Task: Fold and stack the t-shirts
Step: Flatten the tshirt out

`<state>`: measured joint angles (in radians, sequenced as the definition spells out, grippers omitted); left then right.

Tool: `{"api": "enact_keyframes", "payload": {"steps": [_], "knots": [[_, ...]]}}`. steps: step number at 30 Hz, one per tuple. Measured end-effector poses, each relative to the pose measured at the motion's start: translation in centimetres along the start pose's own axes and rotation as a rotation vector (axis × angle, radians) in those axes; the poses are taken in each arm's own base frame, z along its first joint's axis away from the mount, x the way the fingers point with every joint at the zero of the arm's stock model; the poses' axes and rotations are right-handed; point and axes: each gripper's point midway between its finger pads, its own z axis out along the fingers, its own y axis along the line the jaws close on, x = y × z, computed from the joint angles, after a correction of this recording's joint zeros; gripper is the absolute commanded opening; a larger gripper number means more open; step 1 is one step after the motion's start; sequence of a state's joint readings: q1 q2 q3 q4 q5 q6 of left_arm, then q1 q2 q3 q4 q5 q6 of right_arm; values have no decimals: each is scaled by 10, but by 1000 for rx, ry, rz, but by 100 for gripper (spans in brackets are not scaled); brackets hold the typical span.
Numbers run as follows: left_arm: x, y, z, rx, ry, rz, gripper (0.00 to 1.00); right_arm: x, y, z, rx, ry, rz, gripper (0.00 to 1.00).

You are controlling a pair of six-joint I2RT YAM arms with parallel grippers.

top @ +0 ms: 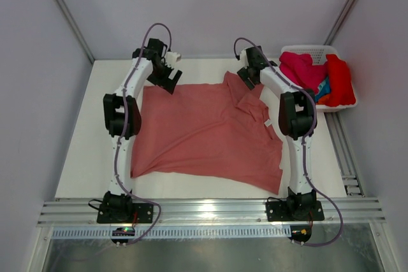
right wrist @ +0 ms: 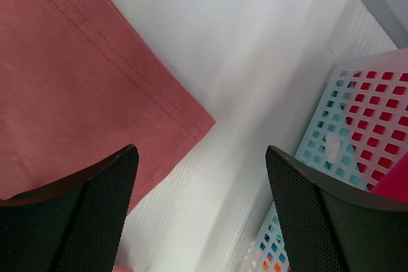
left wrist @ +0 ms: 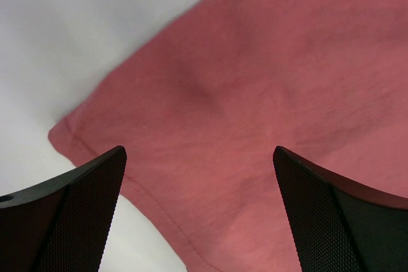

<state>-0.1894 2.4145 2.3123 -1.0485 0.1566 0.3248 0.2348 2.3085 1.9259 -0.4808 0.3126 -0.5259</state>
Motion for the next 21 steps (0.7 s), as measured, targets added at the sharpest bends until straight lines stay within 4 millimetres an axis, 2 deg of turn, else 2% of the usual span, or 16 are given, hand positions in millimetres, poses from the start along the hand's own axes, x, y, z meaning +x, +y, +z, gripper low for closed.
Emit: {"api": "enact_keyframes", "payload": {"steps": [4, 7, 12, 15, 21], "knots": [[-5, -26, 5, 23, 10, 43, 99, 6, 6, 2, -18, 14, 14, 85], [-8, -54, 9, 53, 24, 85, 99, 15, 12, 3, -35, 39, 12, 85], [-17, -94, 14, 112, 17, 136, 99, 15, 15, 3, -39, 42, 8, 85], [-16, -101, 19, 129, 25, 126, 99, 14, 18, 3, -41, 41, 3, 86], [-6, -96, 36, 117, 61, 94, 99, 17, 25, 7, -38, 56, -15, 87]]}}
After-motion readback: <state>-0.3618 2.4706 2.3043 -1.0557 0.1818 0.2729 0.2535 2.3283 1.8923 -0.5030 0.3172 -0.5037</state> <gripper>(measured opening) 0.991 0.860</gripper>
